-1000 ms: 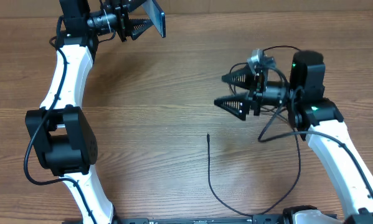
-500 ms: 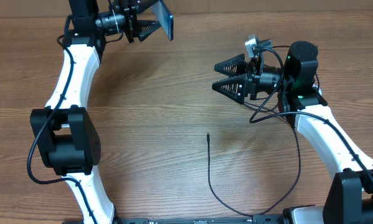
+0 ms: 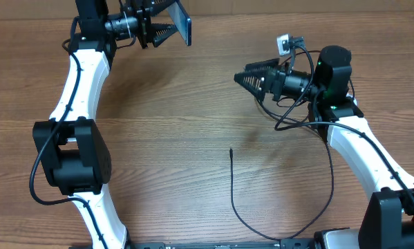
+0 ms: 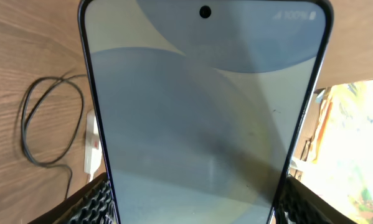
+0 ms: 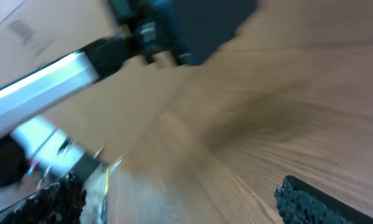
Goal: Plug charger to phone and switch on socket
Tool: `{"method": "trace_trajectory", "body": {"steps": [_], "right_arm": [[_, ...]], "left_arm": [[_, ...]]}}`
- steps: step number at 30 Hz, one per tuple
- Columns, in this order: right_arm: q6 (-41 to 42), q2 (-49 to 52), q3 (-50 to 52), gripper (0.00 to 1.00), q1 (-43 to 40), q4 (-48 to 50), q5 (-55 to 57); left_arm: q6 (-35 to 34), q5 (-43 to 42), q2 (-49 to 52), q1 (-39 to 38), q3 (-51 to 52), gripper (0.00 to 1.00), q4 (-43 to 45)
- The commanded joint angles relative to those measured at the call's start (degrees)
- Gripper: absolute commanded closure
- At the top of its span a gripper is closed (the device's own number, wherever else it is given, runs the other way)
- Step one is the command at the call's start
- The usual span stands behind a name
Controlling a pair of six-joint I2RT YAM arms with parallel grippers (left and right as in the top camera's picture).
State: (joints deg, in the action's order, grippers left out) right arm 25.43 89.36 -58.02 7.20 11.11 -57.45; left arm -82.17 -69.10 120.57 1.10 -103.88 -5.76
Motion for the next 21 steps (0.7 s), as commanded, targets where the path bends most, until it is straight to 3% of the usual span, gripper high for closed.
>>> {"method": "trace_trajectory", "body": {"steps": [1,3,11,15,21], "right_arm": [[1.92,0.13,-3.76,0.01,1.77,-7.69,15.85],[-0.61,0.13,-6.54,0.0,4.39,-15.06,24.22],[-1.62,0.13,-7.69,0.0,9.25,-20.68,33.64],[-3.26,0.13,-7.69,0.0,11.1,-20.59,32.28],[-3.17,0.13,-7.67,0.0,12.76,-20.48,30.8]], "left_arm": [[2.6,-2.49,0.07,-0.13,-1.62,0.96,-2.45],[4.48,-1.79,0.07,-0.13,-1.62,0.96,-5.01],[13.4,5.14,0.07,-0.31,-1.62,0.95,-19.39],[18.29,9.25,0.07,-0.79,-1.62,0.96,-28.68],[20.92,11.06,0.07,-2.03,-1.62,0.95,-34.77]]}}
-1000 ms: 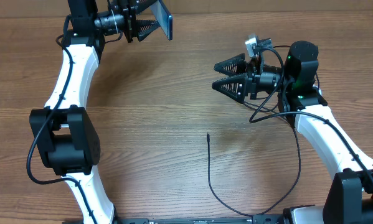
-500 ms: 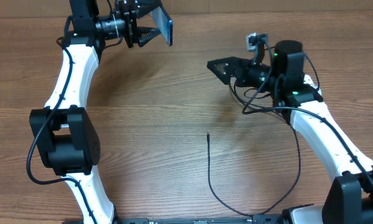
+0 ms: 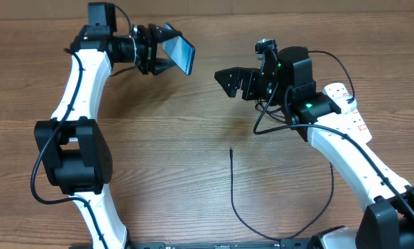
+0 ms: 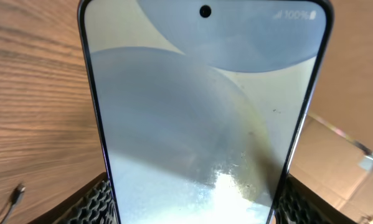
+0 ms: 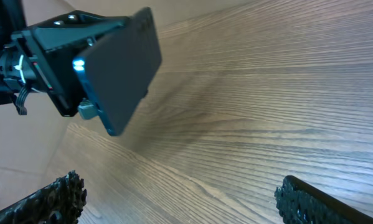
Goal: Plug charger to phone and switch on socket
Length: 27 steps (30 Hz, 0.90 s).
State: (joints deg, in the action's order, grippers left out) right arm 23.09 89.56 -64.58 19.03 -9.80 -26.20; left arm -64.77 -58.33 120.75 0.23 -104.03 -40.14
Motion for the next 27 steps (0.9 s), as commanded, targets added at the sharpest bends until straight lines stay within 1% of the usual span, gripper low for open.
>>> {"method": "trace_trajectory", "body": {"steps": [1,8,10,15,27], "right_arm": [[-0.81,-0.07,-1.11,0.0,1.36,0.5,-0.81],[-0.59,-0.07,-1.11,0.0,5.29,4.76,-2.58],[-0.59,-0.07,-1.11,0.02,5.86,5.05,-2.51],[-0.63,-0.04,-1.11,0.02,5.9,4.98,-0.52],[-0.63,0.11,-1.11,0.09,5.88,5.25,3.98]], "left_arm": [[3.52,0.26,-0.11,-1.55,-1.46,0.96,-0.35],[2.78,0.26,-0.11,-3.87,-1.46,0.96,-0.5],[2.32,0.22,-0.11,-4.61,-1.46,0.95,-0.52],[1.66,-0.42,-0.11,-6.1,-1.46,0.95,-0.52],[2.01,-4.85,-0.11,-8.92,-1.46,0.96,-0.07]]}}
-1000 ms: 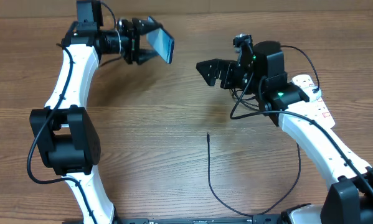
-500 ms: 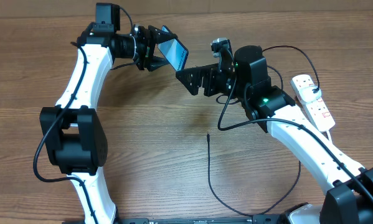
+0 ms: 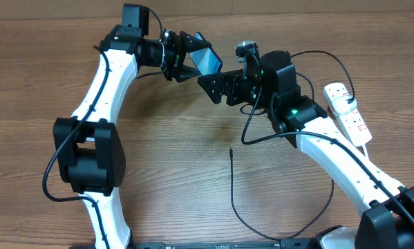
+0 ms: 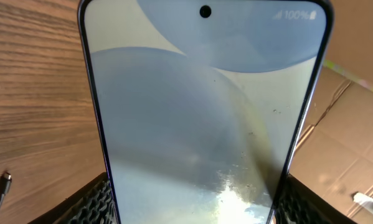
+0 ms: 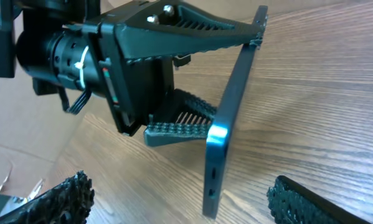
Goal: Plug charger to phone and switch on socket
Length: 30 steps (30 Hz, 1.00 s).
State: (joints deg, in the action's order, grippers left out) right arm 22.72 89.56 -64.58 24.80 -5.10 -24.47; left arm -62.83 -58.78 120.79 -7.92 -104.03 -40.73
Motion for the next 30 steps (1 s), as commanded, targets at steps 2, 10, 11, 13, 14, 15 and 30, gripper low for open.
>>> {"method": "trace_trajectory", "body": {"steps": [2,10,11,13,14,15,30], "right_arm": [[-0.26,0.11,-1.11,0.13,0.11,0.55,3.26],[-0.24,0.15,-1.11,0.18,0.11,1.9,5.64],[-0.24,0.15,-1.11,0.19,0.11,2.05,5.95],[-0.24,0.15,-1.11,0.19,0.11,2.25,6.78],[-0.24,0.15,-1.11,0.2,0.11,2.27,7.08],[-0.24,0.15,-1.11,0.22,0.11,2.25,7.13],[-0.2,0.37,-1.11,0.66,0.11,2.25,7.37]], "left_arm": [[0.31,-5.38,-0.15,-1.18,-1.46,0.96,0.52],[1.16,-6.75,-0.15,-2.99,-1.46,0.96,0.63],[1.16,-6.91,-0.15,-3.17,-1.46,0.96,0.7],[1.16,-6.91,-0.15,-3.45,-1.46,0.95,0.7],[1.16,-7.1,-0.15,-3.56,-1.46,0.95,0.7],[1.16,-7.28,-0.15,-3.65,-1.46,0.96,0.72],[1.42,-9.38,-0.15,-4.15,-1.46,0.96,1.9]]}}
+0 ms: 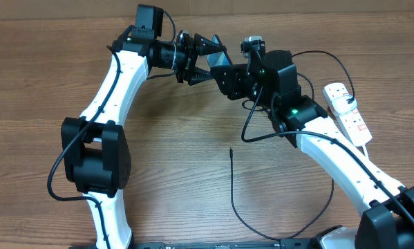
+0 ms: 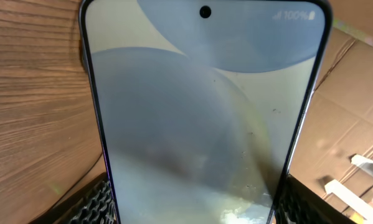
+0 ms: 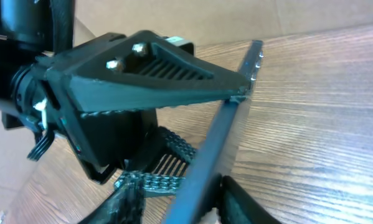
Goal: Plug charger to phone and switch on socket
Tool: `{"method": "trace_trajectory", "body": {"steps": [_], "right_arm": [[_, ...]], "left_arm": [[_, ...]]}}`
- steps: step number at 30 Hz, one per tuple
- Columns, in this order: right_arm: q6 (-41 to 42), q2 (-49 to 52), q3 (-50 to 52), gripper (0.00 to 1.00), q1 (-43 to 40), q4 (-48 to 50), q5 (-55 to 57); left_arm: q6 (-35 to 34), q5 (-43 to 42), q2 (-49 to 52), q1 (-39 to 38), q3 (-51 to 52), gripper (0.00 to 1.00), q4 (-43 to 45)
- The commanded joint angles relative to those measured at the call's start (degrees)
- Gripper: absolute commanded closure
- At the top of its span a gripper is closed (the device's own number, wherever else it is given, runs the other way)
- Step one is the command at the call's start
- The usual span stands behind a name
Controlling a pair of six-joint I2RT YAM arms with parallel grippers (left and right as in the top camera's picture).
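Note:
The phone (image 1: 220, 62), screen lit, is held above the table at the back centre, with my left gripper (image 1: 215, 59) shut on it. Its screen (image 2: 205, 112) fills the left wrist view between the black fingers (image 2: 99, 199). My right gripper (image 1: 227, 75) meets it from the right. In the right wrist view the phone (image 3: 226, 130) stands edge-on between that gripper's (image 3: 183, 202) narrowed fingers, the right one against it. The black charger cable's plug tip (image 1: 231, 149) lies loose on the wood. The white socket strip (image 1: 346, 107) lies at the right.
The charger cable (image 1: 245, 221) curves from mid-table toward the front edge. A second black cable (image 1: 331, 69) loops from the right arm to the strip. Cardboard (image 2: 354, 68) stands behind the table.
My right gripper's fingers, wide open beside the phone before, now stand close together on either side of its edge. Both grippers sit slightly further right at the back.
The left gripper held the phone high at the back left while the right gripper stood open far to the right. At each later moment the two were nearer one another. Now both are on the phone at the back centre; the cable has not moved.

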State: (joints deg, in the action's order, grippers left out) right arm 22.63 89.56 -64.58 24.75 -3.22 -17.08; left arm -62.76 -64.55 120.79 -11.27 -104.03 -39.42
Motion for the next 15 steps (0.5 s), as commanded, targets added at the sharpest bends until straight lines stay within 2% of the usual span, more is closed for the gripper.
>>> {"method": "trace_trajectory", "body": {"steps": [1,6,15], "right_arm": [[-0.13,0.48,-1.11,0.67,0.15,0.42,-0.02],[0.33,1.03,-1.11,0.75,0.15,0.42,-0.09],[1.6,1.01,-1.11,0.96,0.15,1.66,-0.85]], "left_arm": [[1.42,-3.76,-0.15,-1.01,-1.46,0.96,0.68],[1.49,-3.87,-0.15,-1.97,-1.46,0.96,0.79],[1.49,-3.87,-0.15,-2.25,-1.46,0.96,1.14]]}}
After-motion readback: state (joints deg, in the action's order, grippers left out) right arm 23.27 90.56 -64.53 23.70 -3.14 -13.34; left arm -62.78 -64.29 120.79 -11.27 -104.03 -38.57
